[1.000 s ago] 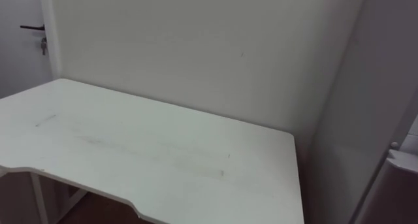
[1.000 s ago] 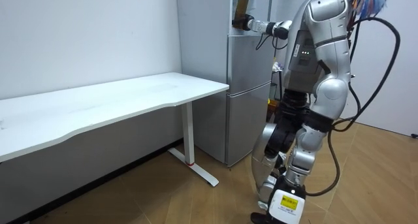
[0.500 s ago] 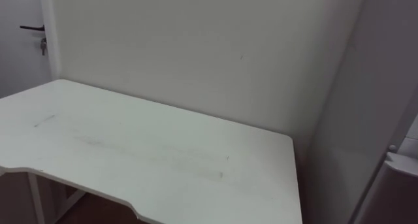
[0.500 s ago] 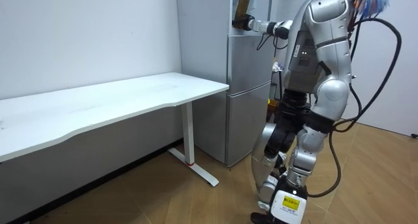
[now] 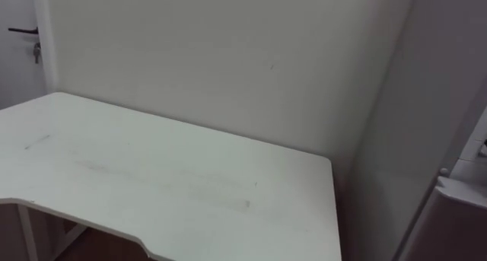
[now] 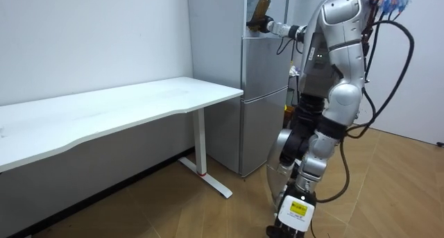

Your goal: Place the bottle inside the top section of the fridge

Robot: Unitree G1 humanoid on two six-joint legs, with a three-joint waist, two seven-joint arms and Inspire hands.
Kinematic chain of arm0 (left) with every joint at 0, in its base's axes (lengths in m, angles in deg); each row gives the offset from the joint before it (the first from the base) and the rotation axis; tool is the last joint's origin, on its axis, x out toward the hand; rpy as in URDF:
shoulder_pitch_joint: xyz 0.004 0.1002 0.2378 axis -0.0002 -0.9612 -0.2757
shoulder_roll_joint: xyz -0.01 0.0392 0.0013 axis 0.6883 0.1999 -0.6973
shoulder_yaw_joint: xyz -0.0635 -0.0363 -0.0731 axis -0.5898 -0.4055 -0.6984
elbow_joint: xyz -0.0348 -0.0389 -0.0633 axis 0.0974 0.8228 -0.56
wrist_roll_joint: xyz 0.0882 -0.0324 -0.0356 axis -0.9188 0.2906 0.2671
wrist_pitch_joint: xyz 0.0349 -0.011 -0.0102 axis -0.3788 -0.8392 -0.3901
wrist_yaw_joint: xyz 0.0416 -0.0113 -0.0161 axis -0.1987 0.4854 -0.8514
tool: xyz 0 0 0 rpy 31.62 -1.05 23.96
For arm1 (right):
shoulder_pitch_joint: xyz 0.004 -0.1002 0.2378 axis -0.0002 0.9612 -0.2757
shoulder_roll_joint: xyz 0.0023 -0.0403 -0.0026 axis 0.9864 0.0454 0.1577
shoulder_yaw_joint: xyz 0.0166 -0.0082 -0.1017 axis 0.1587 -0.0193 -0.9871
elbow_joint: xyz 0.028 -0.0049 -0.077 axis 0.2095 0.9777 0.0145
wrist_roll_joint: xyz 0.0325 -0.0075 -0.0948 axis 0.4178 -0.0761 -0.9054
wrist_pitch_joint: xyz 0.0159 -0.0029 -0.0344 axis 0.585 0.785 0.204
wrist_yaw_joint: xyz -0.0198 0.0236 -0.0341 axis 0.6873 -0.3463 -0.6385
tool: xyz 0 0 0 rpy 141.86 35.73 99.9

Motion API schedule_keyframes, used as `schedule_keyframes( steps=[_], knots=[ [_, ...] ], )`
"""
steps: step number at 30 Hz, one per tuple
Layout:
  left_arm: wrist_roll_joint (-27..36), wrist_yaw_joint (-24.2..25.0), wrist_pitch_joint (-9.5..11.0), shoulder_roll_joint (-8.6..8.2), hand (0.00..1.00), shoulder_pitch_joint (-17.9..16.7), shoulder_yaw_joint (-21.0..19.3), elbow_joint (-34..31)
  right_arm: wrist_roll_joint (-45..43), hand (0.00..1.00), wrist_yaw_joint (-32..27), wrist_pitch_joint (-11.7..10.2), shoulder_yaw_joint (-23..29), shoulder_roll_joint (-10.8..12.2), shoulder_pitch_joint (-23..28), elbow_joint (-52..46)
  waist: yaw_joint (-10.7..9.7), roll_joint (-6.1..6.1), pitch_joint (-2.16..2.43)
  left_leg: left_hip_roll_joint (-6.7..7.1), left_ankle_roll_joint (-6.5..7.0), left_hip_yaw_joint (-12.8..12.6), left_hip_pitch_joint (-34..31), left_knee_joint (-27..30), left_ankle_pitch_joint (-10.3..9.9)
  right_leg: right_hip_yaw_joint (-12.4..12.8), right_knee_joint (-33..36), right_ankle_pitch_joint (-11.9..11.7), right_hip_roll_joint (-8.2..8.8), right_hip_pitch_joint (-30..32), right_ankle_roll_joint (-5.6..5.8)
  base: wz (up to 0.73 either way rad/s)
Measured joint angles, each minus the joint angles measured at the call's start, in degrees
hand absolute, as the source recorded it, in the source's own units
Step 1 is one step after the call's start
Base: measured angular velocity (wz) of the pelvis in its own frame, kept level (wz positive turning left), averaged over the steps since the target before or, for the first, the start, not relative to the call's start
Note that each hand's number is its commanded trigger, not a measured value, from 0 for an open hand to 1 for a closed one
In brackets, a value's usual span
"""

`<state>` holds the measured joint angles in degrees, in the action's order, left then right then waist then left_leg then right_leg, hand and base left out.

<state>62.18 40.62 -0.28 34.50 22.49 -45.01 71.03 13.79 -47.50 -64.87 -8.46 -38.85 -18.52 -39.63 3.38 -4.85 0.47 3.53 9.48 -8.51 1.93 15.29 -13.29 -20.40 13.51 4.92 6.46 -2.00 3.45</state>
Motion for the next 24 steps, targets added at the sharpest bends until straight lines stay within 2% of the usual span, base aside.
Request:
schedule_keyframes(
  steps=[1,7,10,11,12,13,24],
  knots=[
    [0.00,-0.24,0.00,-0.37,0.00,0.06,0.02,0.01,0.49,0.00,0.03,0.01,0.00,0.24,0.52,-1.69,-0.09,0.10,-0.12,-0.08,-0.06,-0.28,0.22,-0.11,-0.04,0.21,-0.03,0.00,-0.11,-0.04,0.00,-0.15],
    [0.03,-0.83,-0.04,-1.37,0.00,0.09,0.05,0.05,0.87,0.00,0.09,0.11,0.10,0.76,3.95,-8.40,-1.06,0.27,-0.13,-0.13,-0.42,-0.64,0.79,-1.14,0.13,2.97,-0.87,0.00,-0.74,-0.18,-0.01,-0.06],
    [0.59,-1.06,-0.04,-1.71,0.00,0.02,0.07,0.07,0.85,0.00,-0.13,0.21,0.53,1.81,5.07,-11.14,-1.74,0.30,-0.13,-0.12,-0.59,-0.64,1.18,-1.81,0.27,3.11,-0.90,0.02,-0.83,-0.18,-0.01,-0.01],
    [1.20,-1.09,-0.04,-1.79,0.00,0.06,0.14,0.08,0.86,0.18,-0.13,0.22,0.80,2.21,5.50,-12.27,-1.90,0.32,-0.14,-0.13,-0.64,-0.64,1.25,-1.94,0.30,3.13,-0.91,0.05,-0.86,-0.17,-0.01,-0.03],
    [1.45,-1.09,-0.02,-1.81,0.00,0.10,0.16,0.06,0.87,0.83,-0.13,0.22,0.82,2.24,5.88,-12.77,-1.93,0.31,-0.14,-0.13,-0.66,-0.64,1.30,-2.04,0.32,3.13,-0.91,0.05,-0.87,-0.15,-0.02,-0.03],
    [1.72,-1.09,0.00,-1.84,0.00,0.10,0.17,0.06,0.88,1.00,-0.11,0.22,0.83,2.25,6.28,-13.37,-1.99,0.30,-0.14,-0.13,-0.71,-0.65,1.45,-2.31,0.36,3.15,-0.91,0.05,-0.90,-0.15,-0.02,0.00],
    [2.25,-1.28,0.00,-1.93,0.00,0.04,1.13,0.14,1.59,1.00,-0.30,0.26,0.88,2.58,6.79,-15.12,-2.56,0.21,-0.15,-0.13,-0.75,-0.69,1.50,-2.72,0.39,3.15,-0.89,0.07,-0.93,0.10,-0.03,0.00]
  ],
)
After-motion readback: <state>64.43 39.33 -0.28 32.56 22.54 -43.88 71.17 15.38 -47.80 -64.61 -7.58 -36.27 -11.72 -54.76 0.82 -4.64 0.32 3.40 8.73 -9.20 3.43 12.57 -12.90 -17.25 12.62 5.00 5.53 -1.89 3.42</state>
